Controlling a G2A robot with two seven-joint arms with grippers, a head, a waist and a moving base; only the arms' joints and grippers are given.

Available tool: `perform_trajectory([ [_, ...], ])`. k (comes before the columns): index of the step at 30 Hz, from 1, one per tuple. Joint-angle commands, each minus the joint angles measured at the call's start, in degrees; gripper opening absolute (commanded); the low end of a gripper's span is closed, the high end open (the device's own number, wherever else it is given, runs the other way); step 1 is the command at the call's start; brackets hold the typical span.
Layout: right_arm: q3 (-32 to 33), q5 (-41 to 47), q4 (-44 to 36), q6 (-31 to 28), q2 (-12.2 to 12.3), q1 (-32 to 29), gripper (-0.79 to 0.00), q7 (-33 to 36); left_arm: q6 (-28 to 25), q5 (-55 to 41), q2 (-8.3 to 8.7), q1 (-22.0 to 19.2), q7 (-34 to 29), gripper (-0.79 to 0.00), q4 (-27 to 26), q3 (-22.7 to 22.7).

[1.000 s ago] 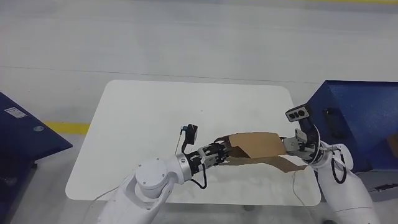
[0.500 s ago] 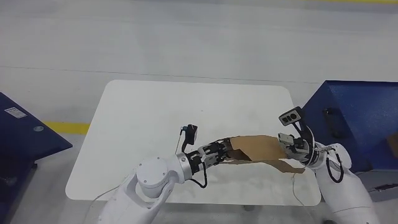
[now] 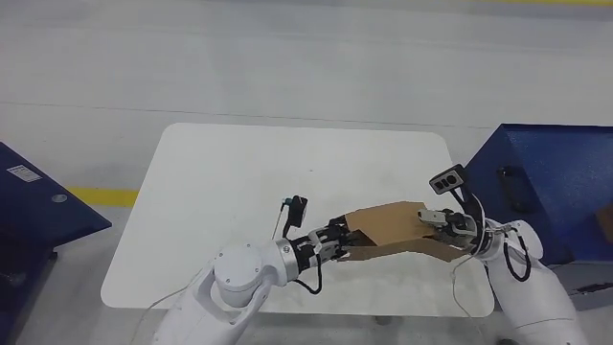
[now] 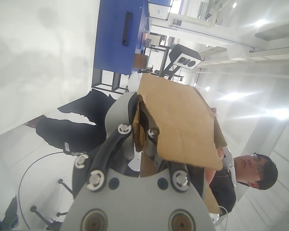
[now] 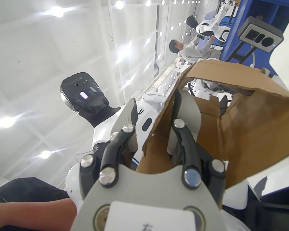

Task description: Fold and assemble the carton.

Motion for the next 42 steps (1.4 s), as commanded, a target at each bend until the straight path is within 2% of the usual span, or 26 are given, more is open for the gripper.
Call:
perform_trajectory([
  [1, -0.18, -0.87, 0.65, -0.09, -0.01, 0.24, -0.508, 0.00, 0.11, 0.49, 0.05, 0.05, -0.05, -0.785, -0.15, 0.14],
  [14, -0.25, -4.51, 2.75, -0.48, -0.09, 0.65, -0.533, 0.00, 0.92, 3.96, 0.57, 0.92, -0.94, -0.785, -1.02, 0.67],
  [15, -0.18, -4.56, 2.70, -0.52, -0.09, 0.56, -0.548, 0.00, 0.90, 3.96, 0.58, 0.96, -0.96, -0.785, -1.06, 0.70],
  [16, -0.13, -4.64, 2.66, -0.59, -0.09, 0.47, -0.603, 0.00, 0.87, 3.95, 0.59, 0.99, -0.96, -0.785, -1.04, 0.70],
  [17, -0.07, -4.66, 2.60, -0.61, -0.09, 0.37, -0.785, 0.00, 0.92, 4.14, 0.61, 0.98, -0.96, -0.785, -1.02, 0.74],
  [23, 0.26, -4.69, 2.20, -0.78, -0.06, -0.18, -0.785, 0.00, 1.08, 4.31, 0.69, 1.10, -1.11, -0.785, -1.05, 0.84],
  [24, 0.41, -4.55, 2.25, -0.78, -0.05, -0.23, -0.785, 0.00, 1.02, 4.21, 0.69, 1.12, -0.95, -0.736, -1.15, 0.75],
  [26, 0.77, -4.19, 2.43, -0.92, -0.04, -0.26, -0.785, 0.00, 0.56, 3.47, 0.65, 1.39, -0.04, 0.000, -1.47, 0.35],
  [38, 3.19, -3.29, 4.74, -1.25, 0.06, 0.30, -0.785, -1.63, -1.45, 1.63, 1.17, 3.22, 4.06, 0.000, -3.56, -4.85],
  [42, 3.19, -3.29, 4.74, -1.25, 0.06, 0.30, -0.785, -1.63, -1.45, 1.63, 1.17, 3.22, 4.06, 0.000, -3.56, -4.85],
])
